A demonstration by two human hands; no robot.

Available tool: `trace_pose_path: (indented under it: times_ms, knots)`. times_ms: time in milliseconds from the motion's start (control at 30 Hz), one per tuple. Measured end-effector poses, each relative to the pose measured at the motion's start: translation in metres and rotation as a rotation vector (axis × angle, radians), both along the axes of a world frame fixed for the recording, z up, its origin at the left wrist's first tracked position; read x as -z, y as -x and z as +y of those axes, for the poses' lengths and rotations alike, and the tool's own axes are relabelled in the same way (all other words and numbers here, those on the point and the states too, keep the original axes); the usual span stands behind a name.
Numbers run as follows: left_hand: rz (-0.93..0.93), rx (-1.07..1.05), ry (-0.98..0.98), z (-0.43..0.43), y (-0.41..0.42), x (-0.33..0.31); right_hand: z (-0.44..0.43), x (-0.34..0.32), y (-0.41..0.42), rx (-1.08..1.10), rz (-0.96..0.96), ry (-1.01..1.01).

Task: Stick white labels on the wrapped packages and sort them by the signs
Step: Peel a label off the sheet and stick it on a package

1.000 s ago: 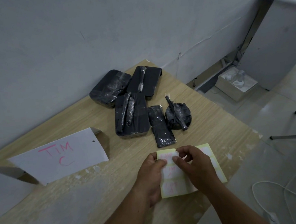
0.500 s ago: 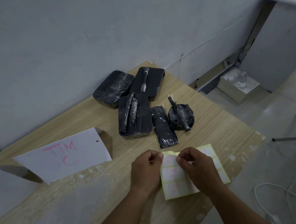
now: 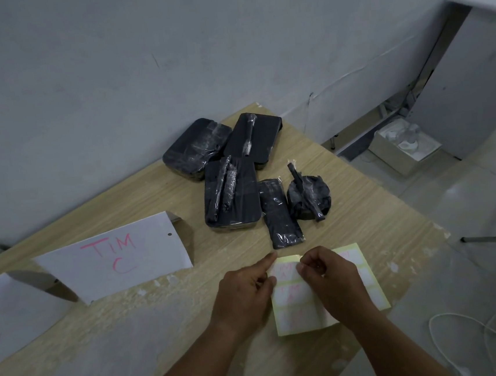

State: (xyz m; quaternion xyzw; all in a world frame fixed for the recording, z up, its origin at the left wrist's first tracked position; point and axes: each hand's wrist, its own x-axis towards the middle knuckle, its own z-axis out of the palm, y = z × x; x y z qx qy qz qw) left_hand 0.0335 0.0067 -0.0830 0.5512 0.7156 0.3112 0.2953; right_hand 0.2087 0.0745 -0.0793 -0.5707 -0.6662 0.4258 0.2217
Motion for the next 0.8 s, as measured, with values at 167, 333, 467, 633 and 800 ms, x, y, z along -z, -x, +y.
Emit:
trace_pose_path:
  times_ms: [167,333,467,633,800]
  knots:
    - [-0.078,-0.025,0.012,0.001,-0.002,0.001,-0.002,0.0,-0.001,-0.03,0.019,-0.015]
    - [-0.134,-0.042,0.032,0.001,-0.006,-0.002,-0.004,0.002,-0.004,-0.077,0.043,-0.034]
    - [-0.095,-0.024,0.019,0.0,-0.008,-0.005,-0.003,0.001,-0.007,-0.101,0.111,0.076]
    - [-0.025,-0.017,0.052,0.001,-0.006,-0.009,0.0,-0.004,-0.007,-0.216,0.153,0.211]
    - [-0.045,-0.053,0.104,-0.002,-0.006,-0.008,0.005,-0.008,-0.007,-0.231,0.254,0.334]
